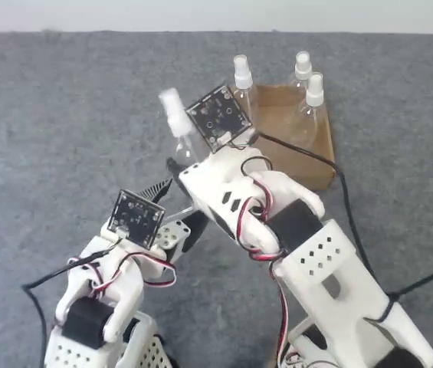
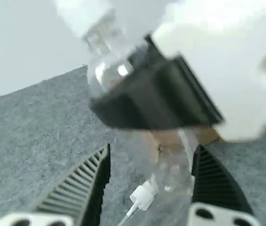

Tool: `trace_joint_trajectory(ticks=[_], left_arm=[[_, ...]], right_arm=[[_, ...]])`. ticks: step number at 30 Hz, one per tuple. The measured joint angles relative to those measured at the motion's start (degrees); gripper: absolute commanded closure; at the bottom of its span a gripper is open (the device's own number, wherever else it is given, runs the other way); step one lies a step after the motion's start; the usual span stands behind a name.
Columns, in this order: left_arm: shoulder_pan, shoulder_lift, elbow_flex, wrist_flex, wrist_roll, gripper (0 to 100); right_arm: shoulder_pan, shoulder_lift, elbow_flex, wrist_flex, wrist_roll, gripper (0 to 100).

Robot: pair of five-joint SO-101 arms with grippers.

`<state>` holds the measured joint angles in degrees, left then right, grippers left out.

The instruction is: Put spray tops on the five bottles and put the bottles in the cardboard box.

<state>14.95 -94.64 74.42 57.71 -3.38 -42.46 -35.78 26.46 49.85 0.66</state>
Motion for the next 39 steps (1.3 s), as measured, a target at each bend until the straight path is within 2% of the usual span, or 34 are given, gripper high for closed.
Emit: trace_joint_trajectory(ticks=[12, 18, 24, 28, 33, 39], left_arm=[[0.0, 1.1, 0.4, -0.9, 0.0, 74], [-0.4, 1.1, 1.2, -0.9, -0.1, 75], [-1.8, 1.4, 2.8, -1.6, -0.1, 87], [-7.7, 1.4, 4.7, -6.3, -0.1, 100], [-13.3, 1.5, 5.2, -8.7, 3.4, 99], [-14.0, 1.5, 5.2, -8.9, 4.7, 99]], right_arm=[[-0.6, -4.8, -0.2, 6.7, -0.1, 99.2], [5.7, -4.8, -0.2, 6.0, -0.1, 99.2], [14.3, -4.0, -0.2, -2.3, -0.1, 99.2], [18.1, 2.6, -0.2, -10.6, -0.1, 99.2], [21.6, 14.0, 0.3, -22.0, -0.1, 99.2], [23.1, 23.6, 5.7, -34.8, -0.1, 99.2]])
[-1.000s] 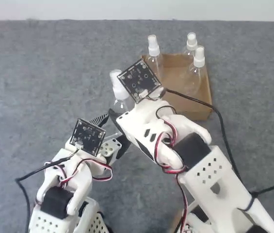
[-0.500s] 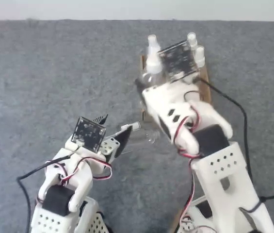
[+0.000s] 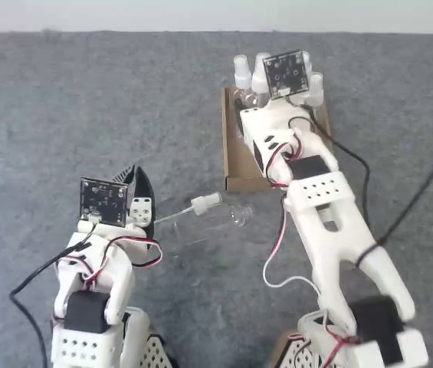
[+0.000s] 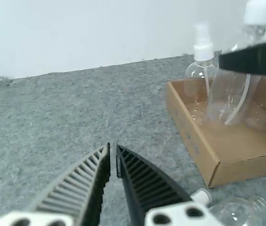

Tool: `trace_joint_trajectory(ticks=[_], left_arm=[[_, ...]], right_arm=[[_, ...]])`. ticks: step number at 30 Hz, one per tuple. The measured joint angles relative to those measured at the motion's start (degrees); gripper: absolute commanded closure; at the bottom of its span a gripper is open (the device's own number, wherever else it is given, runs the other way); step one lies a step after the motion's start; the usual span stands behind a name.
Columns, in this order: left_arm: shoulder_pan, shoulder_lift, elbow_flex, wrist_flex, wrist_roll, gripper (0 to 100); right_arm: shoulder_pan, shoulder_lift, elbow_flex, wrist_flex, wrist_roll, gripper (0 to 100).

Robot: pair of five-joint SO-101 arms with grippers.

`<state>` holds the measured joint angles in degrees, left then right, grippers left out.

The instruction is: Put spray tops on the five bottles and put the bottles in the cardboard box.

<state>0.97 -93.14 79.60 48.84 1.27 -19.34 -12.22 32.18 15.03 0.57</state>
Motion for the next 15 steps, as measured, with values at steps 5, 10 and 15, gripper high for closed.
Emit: trace_joint_trajectory(ticks=[5, 10, 15], left_arm=[[0.3, 0.0, 0.0, 0.0, 0.0, 99], [0.3, 0.0, 0.0, 0.0, 0.0, 99], [0.3, 0.0, 0.0, 0.0, 0.0, 99]], right_arm=[[-0.1, 6.7, 0.8, -6.7, 0.0, 99.2], [-0.1, 12.0, 0.8, -10.5, 0.0, 99.2], [-0.1, 15.0, 0.8, -11.5, 0.0, 99.2]])
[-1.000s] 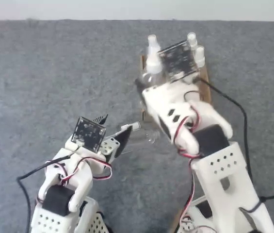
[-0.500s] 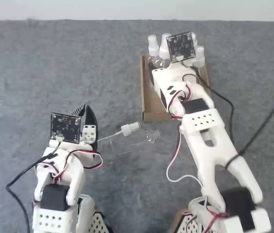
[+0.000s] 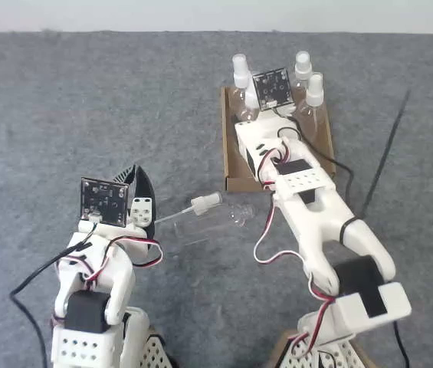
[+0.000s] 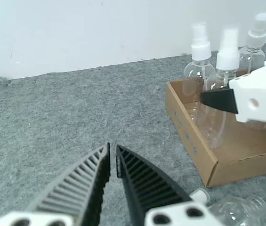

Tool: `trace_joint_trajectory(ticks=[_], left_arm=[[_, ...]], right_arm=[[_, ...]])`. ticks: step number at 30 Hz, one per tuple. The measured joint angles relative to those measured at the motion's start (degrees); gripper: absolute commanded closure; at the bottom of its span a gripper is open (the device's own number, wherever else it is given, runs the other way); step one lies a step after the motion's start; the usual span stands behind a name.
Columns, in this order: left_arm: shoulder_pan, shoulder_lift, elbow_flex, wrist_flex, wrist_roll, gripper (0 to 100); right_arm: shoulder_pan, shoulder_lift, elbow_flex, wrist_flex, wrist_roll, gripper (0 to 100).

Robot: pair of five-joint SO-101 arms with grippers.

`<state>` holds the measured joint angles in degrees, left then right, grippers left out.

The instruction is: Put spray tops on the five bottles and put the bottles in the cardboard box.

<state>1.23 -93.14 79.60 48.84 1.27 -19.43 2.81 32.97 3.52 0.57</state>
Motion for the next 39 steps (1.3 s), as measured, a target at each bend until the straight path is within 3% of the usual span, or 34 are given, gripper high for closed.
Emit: trace_joint_trajectory(ticks=[24, 32, 39], left_arm=[[0.0, 0.0, 0.0, 0.0, 0.0, 99], [0.0, 0.0, 0.0, 0.0, 0.0, 99], [0.0, 0.0, 0.0, 0.0, 0.0, 99]], right_arm=[[0.0, 1.8, -0.2, -0.5, 0.1, 98.7], [-0.1, 1.8, -0.3, 0.3, -0.1, 83.5], [-0.2, 1.8, -0.4, 1.6, -0.2, 82.2]])
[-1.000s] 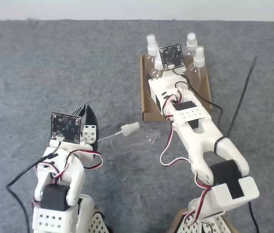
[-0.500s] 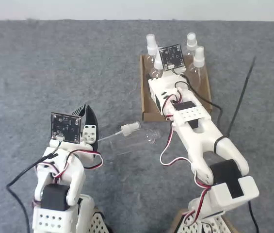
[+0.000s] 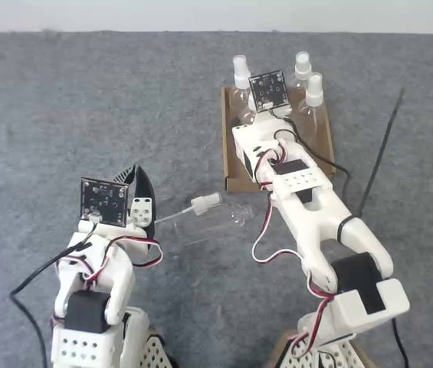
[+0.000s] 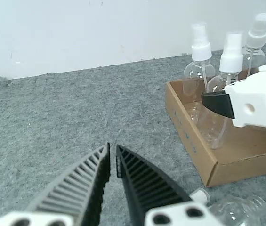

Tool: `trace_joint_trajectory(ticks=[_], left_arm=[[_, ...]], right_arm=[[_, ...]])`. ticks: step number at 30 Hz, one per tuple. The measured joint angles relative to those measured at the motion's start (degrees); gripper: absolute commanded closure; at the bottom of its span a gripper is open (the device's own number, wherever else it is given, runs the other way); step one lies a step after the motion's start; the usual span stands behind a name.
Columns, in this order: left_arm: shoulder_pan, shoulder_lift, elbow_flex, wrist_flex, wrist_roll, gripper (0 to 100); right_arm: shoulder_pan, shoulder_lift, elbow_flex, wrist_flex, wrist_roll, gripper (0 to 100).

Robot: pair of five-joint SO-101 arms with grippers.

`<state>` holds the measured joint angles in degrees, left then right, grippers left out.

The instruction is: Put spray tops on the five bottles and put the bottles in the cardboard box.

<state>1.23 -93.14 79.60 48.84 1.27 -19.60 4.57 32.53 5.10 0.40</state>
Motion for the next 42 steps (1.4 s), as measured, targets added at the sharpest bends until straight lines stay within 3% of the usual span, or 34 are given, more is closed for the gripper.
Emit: trace_joint_trajectory(ticks=[28, 35, 42], left_arm=[[0.0, 0.0, 0.0, 0.0, 0.0, 99], [0.0, 0.0, 0.8, 0.0, 0.0, 99], [0.0, 0.0, 0.8, 0.0, 0.0, 99]], right_arm=[[-1.3, 0.2, 0.2, 1.1, 3.3, 81.6], [-1.4, 0.4, 0.3, 1.1, 3.3, 66.7], [-1.8, 0.4, 0.3, 2.9, 3.3, 65.7]])
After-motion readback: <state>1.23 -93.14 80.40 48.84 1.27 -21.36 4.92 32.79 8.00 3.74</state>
